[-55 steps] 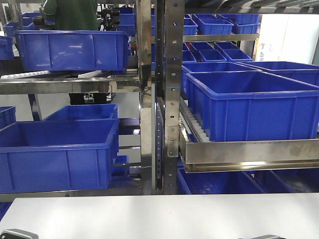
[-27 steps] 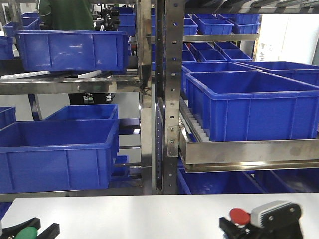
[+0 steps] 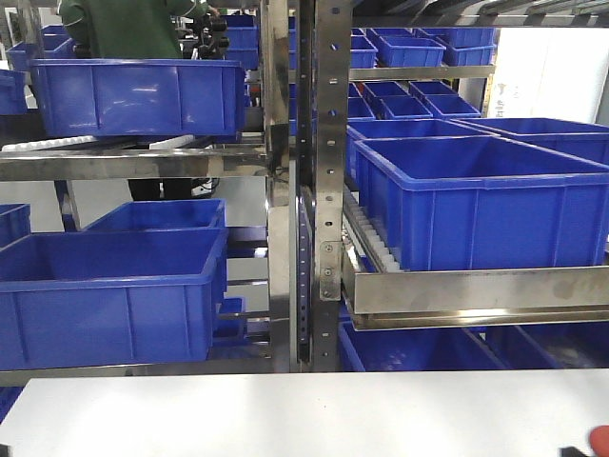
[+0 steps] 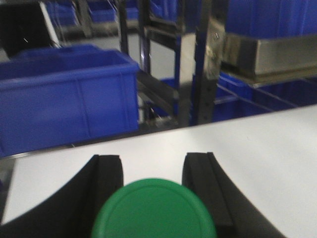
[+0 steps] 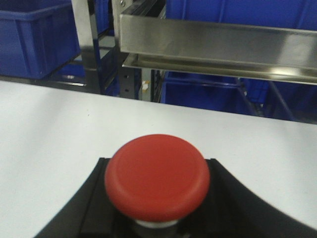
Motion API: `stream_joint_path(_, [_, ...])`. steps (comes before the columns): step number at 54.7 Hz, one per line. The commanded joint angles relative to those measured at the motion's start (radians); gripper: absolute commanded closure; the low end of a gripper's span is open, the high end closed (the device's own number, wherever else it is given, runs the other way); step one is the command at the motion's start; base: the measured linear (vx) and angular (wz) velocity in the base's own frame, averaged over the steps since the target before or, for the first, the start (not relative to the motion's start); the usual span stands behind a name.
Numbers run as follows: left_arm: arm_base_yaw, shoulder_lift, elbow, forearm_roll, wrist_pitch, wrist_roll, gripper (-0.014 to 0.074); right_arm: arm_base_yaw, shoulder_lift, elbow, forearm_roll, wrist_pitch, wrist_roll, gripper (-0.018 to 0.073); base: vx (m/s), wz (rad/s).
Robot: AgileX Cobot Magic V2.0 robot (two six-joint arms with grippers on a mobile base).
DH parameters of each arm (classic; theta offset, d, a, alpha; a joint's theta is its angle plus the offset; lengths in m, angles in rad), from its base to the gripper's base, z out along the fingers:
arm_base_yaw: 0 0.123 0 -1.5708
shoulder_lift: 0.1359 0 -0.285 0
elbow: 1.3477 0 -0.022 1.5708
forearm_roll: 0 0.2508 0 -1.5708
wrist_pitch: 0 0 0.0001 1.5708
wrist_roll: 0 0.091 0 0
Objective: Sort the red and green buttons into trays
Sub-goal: 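Close both grippers on the buttons and lift them off the table, then drive the base to the green and red trays holding both buttons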
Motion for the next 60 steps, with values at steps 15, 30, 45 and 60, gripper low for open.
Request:
stream_joint_path(15, [-0.004,-0.148,-0.024,0.062,0.033,-0.040,0.0596,-0.001,-0.119,-0.031,-0.002,-0.028,-0.007,0.0567,0.00,0.00])
stream_joint_path(30, [-0.004,-0.147,-0.024,0.062,0.034,-0.040,0.0596,-0.001,-0.119,-0.031,-0.002,-0.028,-0.007,0.0567,0.00,0.00])
stream_joint_path(45, [-0.004,-0.147,-0.024,0.062,0.034,-0.040,0.0596,-0.001,-0.119,-0.031,-0.002,-0.029,-0.007,0.0567,0.00,0.00])
stream_joint_path(60, [-0.004,-0.147,-0.024,0.062,0.034,-0.040,0.0596,-0.001,-0.119,-0.031,-0.002,-0.029,-0.007,0.0567,-0.04,0.23])
